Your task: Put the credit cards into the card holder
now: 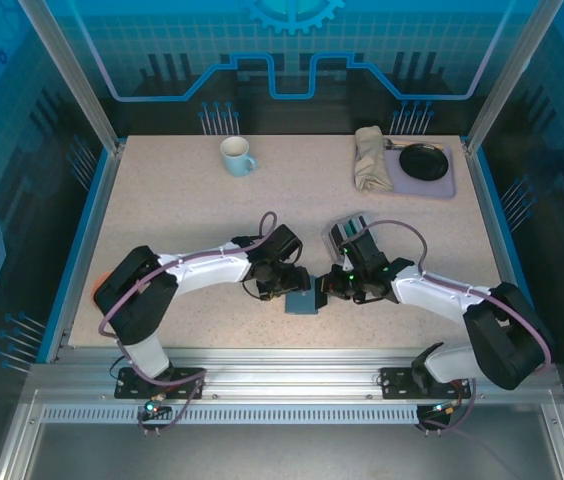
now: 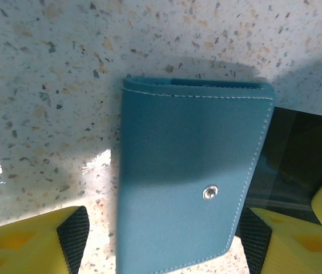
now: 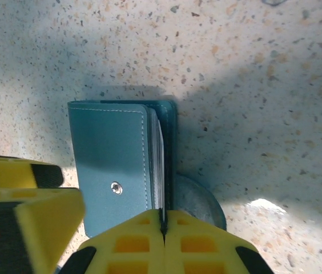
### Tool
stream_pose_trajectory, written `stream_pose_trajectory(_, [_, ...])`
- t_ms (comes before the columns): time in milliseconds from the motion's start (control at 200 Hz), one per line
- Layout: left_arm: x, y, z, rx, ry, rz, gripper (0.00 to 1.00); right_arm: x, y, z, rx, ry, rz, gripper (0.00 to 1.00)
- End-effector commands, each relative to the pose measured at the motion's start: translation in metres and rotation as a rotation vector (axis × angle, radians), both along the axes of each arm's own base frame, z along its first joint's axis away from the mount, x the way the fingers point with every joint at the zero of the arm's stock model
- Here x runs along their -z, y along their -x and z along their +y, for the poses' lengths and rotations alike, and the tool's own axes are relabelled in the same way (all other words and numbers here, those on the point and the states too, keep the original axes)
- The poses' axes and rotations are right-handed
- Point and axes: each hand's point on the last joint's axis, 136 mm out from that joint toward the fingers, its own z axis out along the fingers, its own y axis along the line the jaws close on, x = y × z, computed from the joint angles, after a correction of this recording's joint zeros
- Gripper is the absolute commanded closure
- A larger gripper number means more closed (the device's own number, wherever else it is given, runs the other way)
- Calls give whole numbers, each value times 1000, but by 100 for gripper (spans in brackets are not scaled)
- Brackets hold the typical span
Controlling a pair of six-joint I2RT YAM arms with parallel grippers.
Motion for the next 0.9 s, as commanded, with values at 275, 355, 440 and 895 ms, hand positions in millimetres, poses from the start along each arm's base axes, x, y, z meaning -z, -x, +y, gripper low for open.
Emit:
stream_pose_trajectory(275, [-12,0,-26,95,56,-29,21,-19,-6,14,-15,-102,-20,96])
stream_pose_trajectory(355, [-12,0,-26,96,59,-31,21,-25,-5,14,-13,-119,-21,96])
stream_pose_trajectory(440, [-15,0,-26,91,65,-39,18,-31,-5,13,-7,-127,-27,96])
stream_pose_trajectory(895, [-20,-1,-23,70,73,-68,21,-48,-8,22,-18,-289,-20,96])
